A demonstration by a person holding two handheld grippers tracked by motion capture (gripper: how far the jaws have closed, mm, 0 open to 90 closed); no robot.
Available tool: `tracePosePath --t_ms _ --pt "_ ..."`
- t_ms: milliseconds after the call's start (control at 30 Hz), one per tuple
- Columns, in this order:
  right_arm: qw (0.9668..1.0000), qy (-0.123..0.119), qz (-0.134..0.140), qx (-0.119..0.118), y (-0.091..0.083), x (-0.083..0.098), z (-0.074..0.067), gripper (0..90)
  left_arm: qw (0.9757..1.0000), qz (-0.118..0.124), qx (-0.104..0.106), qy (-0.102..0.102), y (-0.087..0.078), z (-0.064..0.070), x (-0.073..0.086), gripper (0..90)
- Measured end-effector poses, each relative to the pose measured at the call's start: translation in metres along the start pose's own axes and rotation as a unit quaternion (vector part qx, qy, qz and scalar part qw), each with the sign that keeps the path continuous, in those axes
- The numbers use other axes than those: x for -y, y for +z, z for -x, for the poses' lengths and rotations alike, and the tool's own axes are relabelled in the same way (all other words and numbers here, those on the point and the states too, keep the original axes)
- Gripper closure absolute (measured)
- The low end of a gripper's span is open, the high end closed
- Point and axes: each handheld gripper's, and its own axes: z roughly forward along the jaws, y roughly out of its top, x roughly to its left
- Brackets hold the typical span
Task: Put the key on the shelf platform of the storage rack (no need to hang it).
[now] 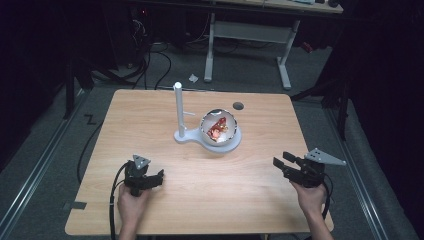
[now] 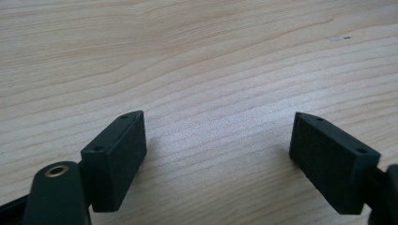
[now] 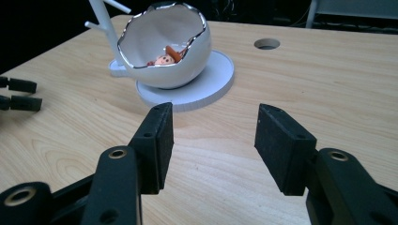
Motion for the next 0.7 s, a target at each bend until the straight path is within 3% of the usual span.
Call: tracePosePath --t_ms 333,700 --pt "0.9999 0.001 -0.009 -0.010 0.017 0.011 -0.006 47.1 1.0000 0.000 0.000 0.001 0.000 0.000 0.000 19.5" --pt "0.9986 -0.015 -0.050 -0.003 0.050 0.025 -0.015 46.8 1.0000 -0.001 -0.002 -0.005 -0.001 0.001 0.000 19.5"
